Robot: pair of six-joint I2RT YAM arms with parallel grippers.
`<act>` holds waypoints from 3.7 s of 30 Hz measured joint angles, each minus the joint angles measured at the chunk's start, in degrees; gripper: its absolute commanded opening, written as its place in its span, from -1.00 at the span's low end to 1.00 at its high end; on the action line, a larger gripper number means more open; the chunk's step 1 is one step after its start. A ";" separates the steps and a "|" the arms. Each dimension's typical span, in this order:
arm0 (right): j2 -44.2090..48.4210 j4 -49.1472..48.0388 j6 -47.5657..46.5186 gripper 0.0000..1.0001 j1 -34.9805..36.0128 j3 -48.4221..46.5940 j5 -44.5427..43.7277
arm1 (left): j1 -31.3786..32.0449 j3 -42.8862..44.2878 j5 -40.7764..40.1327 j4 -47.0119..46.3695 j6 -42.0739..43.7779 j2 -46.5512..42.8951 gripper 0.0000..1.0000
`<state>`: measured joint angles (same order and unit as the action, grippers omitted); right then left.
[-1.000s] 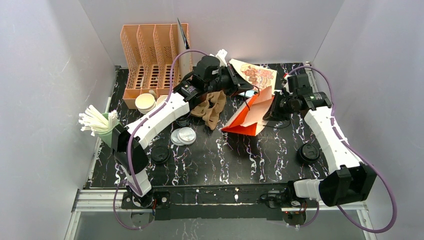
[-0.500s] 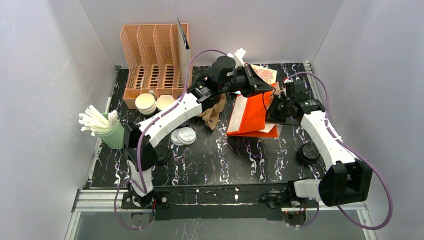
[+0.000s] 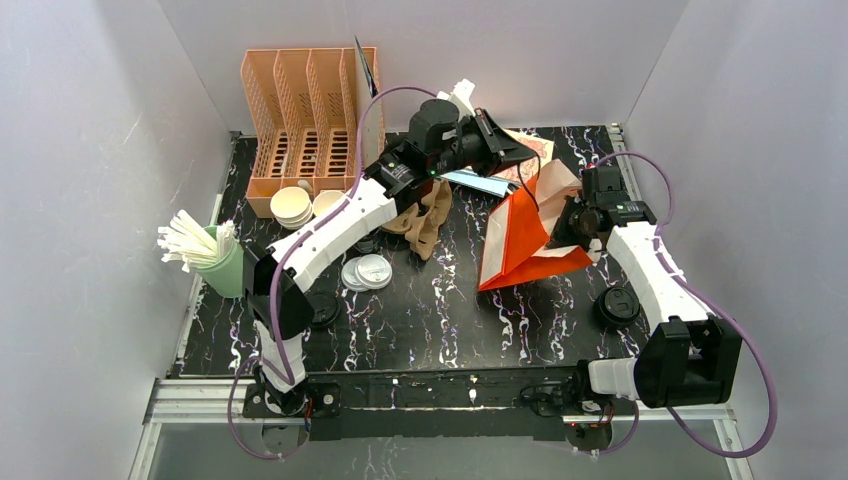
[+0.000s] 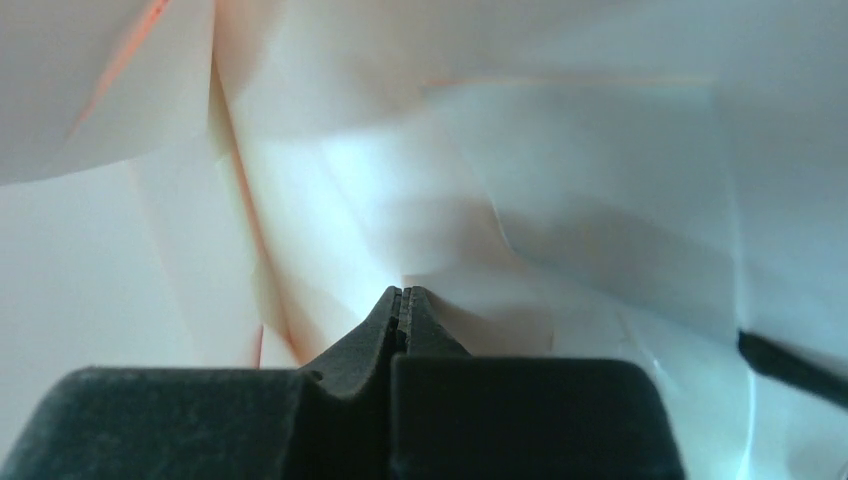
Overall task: Pack the takeout coffee
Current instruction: Open the takeout bag at the center of the board.
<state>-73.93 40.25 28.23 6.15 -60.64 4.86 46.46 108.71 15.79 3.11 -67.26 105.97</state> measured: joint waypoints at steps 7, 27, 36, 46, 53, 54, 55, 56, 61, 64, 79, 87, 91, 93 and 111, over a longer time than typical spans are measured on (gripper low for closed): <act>-0.22 3.08 -0.59 -0.97 -0.02 -3.10 -9.29 | -2.14 0.76 -0.66 2.93 1.25 -0.52 -0.95; 1.31 4.35 -1.77 -0.97 3.17 -5.40 -26.32 | -4.35 15.89 0.17 15.37 8.11 0.31 -0.97; 0.17 4.90 -0.87 -0.97 4.07 -5.40 -36.24 | -5.90 17.90 1.25 17.88 8.68 1.99 -0.99; -3.41 6.38 1.77 -0.97 4.57 -6.47 -43.60 | -6.43 19.30 2.47 19.82 9.81 2.43 -0.99; -6.34 9.40 3.39 -0.97 4.85 -8.24 -46.36 | -6.43 19.30 2.95 20.96 10.29 2.54 -0.99; -6.32 9.53 3.37 -0.97 4.85 -8.33 -46.53 | -6.43 19.30 2.99 20.96 10.32 2.54 -0.99; -6.27 9.64 3.34 -0.97 4.85 -8.46 -46.73 | -6.43 19.30 3.04 20.94 10.34 2.54 -0.99; -6.27 9.60 3.30 -0.97 4.85 -8.50 -47.08 | -6.43 19.30 3.06 20.94 10.36 2.54 -0.99; -6.27 10.25 3.19 -0.97 5.14 -8.96 -50.05 | -6.43 19.30 3.15 20.94 10.71 2.54 -0.99; -6.45 11.32 3.21 -0.97 5.79 -9.84 -51.87 | -6.47 19.30 3.15 20.81 10.71 2.54 -0.99; 2.73 0.52 -7.08 -0.97 6.73 -5.22 -10.51 | -5.25 3.19 3.15 10.73 7.43 -1.90 -0.99; 0.52 -6.45 -8.33 -0.97 6.73 -1.51 4.81 | -4.11 -4.96 3.32 4.07 2.67 -3.65 -0.99; 0.11 -9.31 -9.84 -0.97 6.73 -0.66 8.57 | -4.22 -6.58 3.34 1.60 1.11 -5.05 -0.99; 0.11 -11.30 -10.80 -0.97 6.75 0.44 10.01 | -4.61 -8.09 3.45 0.04 0.00 -6.10 -0.99; 3.23 -18.71 -16.24 -0.97 13.92 4.20 16.94 | -5.73 -3.17 8.24 -8.11 -6.93 -3.34 -0.99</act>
<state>-70.70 21.54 11.99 20.08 -56.45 21.80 40.73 105.54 24.03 -4.99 -74.19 102.63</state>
